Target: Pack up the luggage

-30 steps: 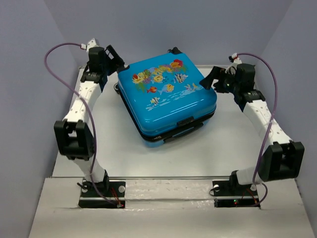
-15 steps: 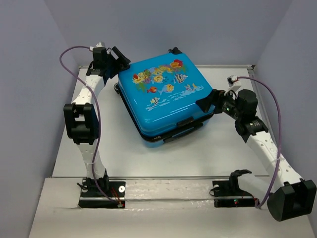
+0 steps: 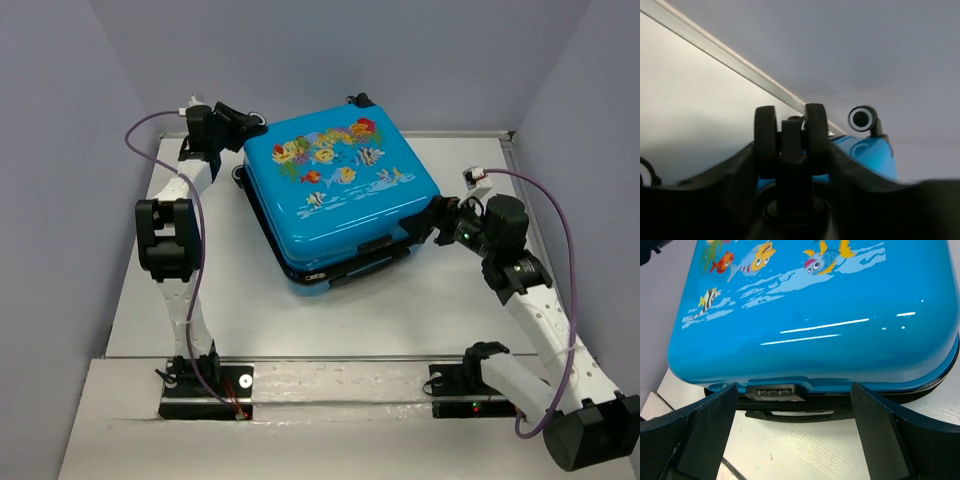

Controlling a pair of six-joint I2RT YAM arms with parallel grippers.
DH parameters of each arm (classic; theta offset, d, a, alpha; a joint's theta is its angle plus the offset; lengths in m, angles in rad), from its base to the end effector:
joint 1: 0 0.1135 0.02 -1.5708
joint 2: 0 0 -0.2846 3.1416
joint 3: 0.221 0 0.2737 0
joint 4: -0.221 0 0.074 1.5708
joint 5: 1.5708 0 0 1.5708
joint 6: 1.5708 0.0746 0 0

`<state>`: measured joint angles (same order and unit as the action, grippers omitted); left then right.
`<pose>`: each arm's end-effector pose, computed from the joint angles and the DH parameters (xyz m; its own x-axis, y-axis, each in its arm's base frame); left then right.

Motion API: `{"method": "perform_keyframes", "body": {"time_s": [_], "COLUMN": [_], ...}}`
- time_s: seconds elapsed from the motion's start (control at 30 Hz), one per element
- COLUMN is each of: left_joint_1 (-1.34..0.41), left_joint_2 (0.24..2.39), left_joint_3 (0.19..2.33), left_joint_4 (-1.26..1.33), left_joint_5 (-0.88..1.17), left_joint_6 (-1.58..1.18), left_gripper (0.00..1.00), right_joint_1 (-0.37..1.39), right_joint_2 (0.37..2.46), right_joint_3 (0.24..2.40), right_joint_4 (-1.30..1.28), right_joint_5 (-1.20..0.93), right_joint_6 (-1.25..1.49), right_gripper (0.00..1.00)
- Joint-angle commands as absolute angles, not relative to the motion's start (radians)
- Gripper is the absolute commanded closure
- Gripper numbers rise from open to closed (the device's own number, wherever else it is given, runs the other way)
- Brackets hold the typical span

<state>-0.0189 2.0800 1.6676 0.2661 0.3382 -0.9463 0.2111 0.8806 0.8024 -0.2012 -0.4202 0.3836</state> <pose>0.5697 -0.0355 0.2889 -0.3659 -0.7585 -0.5392 0.0841 0.5501 -0.8309 0.2345 0.0814 0.3327 -0.4652 0.2498 -0.8493 -0.4320 0.7733 0.4641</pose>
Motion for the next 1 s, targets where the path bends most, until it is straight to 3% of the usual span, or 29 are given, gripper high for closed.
{"method": "perform_keyframes", "body": {"time_s": [0.0, 0.03, 0.13, 0.47, 0.97], "left_joint_1": [-0.049, -0.049, -0.048, -0.048, -0.048], "left_joint_2": [2.04, 2.019, 1.974, 1.813, 1.686], "left_joint_3": [1.632, 1.628, 1.634, 1.666, 1.83], "left_joint_4": [0.537, 0.543, 0.549, 0.519, 0.175], "left_joint_5": [0.399, 0.394, 0.391, 0.388, 0.362], "left_joint_6": [-1.011, -1.015, -1.006, -1.026, -0.986], "left_gripper": [0.65, 0.78, 0.94, 0.94, 0.94], "right_joint_1": [0.219, 0.219, 0.219, 0.219, 0.229], "right_joint_2": [0.833, 0.83, 0.821, 0.792, 0.764], "right_joint_3": [0.788, 0.792, 0.792, 0.798, 0.836], "right_joint_4": [-0.232, -0.233, -0.242, -0.268, -0.298], "right_joint_5": [-0.437, -0.44, -0.439, -0.46, -0.515], "right_joint_6": [0.364, 0.362, 0.359, 0.351, 0.347], "right_gripper": [0.0, 0.0, 0.0, 0.0, 0.0]}}
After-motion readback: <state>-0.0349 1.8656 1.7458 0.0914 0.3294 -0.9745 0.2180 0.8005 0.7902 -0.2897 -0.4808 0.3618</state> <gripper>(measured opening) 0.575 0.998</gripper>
